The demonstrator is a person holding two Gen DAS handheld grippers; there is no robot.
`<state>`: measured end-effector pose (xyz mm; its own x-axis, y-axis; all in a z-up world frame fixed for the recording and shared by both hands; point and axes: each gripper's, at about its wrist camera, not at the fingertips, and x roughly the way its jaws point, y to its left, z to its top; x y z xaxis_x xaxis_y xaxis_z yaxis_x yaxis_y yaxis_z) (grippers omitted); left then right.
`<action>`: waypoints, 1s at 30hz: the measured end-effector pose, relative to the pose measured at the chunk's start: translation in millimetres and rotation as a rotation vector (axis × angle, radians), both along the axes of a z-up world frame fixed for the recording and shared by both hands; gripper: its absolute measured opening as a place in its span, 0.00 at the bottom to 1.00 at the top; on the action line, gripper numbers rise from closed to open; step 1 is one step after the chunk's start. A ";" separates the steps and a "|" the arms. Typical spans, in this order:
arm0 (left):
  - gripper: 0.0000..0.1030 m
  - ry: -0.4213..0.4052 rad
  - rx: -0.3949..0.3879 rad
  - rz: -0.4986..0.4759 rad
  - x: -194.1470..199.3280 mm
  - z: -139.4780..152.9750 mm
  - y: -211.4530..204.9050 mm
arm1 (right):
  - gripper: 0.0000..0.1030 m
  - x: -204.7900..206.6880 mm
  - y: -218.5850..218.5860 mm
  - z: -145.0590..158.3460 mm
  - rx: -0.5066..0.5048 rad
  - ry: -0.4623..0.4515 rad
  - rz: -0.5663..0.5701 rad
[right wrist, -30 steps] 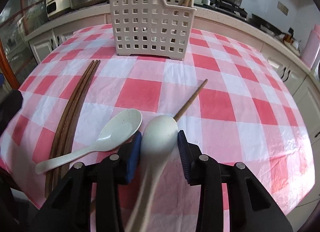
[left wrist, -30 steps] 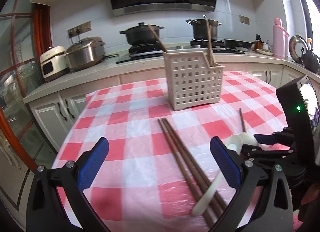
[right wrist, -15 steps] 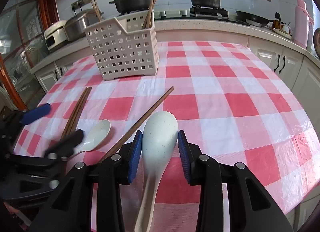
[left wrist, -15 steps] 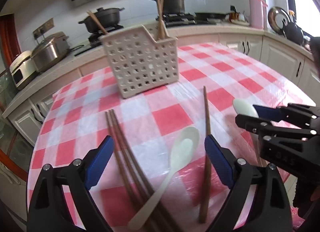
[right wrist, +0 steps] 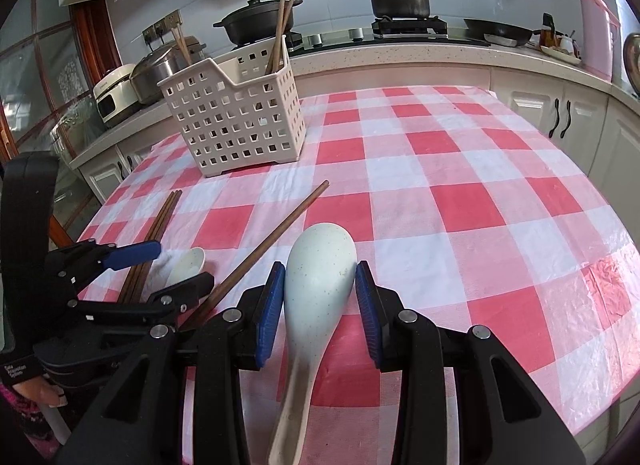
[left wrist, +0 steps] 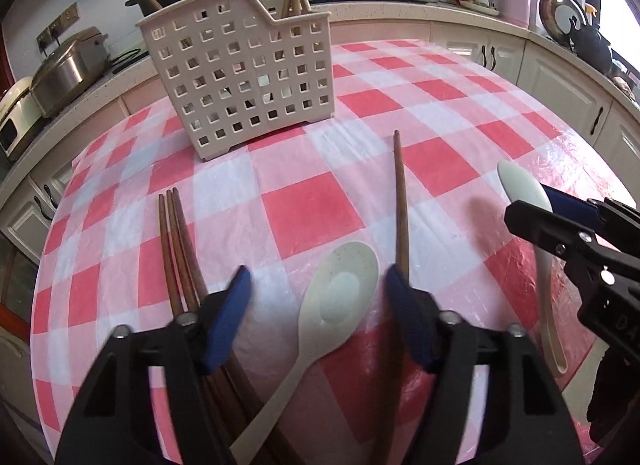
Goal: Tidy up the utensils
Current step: 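Grasp another white spoon with the left gripper while the right gripper lifts its spoon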
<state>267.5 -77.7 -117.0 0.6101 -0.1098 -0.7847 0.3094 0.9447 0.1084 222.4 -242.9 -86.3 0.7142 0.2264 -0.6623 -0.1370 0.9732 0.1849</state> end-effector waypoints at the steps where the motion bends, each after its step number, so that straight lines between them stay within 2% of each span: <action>1: 0.48 0.009 0.000 -0.003 1.3 -1.3 -0.8 | 0.33 0.5 0.0 -0.2 0.001 0.001 0.000; 2: 0.35 0.018 -0.005 -0.008 1.5 -1.9 -1.3 | 0.33 0.8 0.2 -0.4 0.000 0.001 0.000; 3: 0.26 0.025 -0.009 -0.012 1.6 -2.6 -1.6 | 0.33 0.7 0.0 -0.4 0.000 0.001 0.000; 7: 0.17 0.002 -0.025 -0.001 -2.5 2.7 1.5 | 0.33 0.9 2.8 0.3 -0.007 -0.001 0.005; 12: 0.06 -0.055 -0.078 0.023 -9.9 22.7 14.0 | 0.33 -2.5 10.8 7.2 -0.018 -0.030 0.024; 16: 0.05 -0.068 -0.114 0.020 -13.7 33.5 23.3 | 0.33 -3.7 16.2 11.6 -0.025 -0.040 0.033; 18: 0.06 -0.064 -0.128 0.017 -15.2 34.5 24.3 | 0.33 -3.7 16.0 12.4 -0.021 -0.038 0.029; 19: 0.16 -0.060 -0.134 0.013 -16.0 34.6 24.0 | 0.33 -3.6 15.6 12.8 -0.020 -0.039 0.026; 20: 0.35 -0.053 -0.136 0.006 -17.0 34.2 21.9 | 0.33 -3.9 15.0 13.2 -0.019 -0.039 0.024; 21: 0.48 -0.061 -0.133 0.002 -19.3 34.2 18.9 | 0.33 -4.5 14.6 13.6 -0.017 -0.039 0.021; 25: 0.48 -0.067 -0.082 -0.025 -20.5 28.2 3.4 | 0.33 -4.3 9.3 12.3 -0.011 -0.036 0.010; 30: 0.48 0.019 -0.053 0.010 -4.8 4.4 4.4 | 0.33 -2.1 2.6 8.4 0.001 -0.027 0.001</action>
<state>262.7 -73.4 -112.6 0.5964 -0.1460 -0.7893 0.3018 0.9520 0.0520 220.2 -240.3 -77.9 0.7318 0.2284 -0.6422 -0.1435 0.9727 0.1825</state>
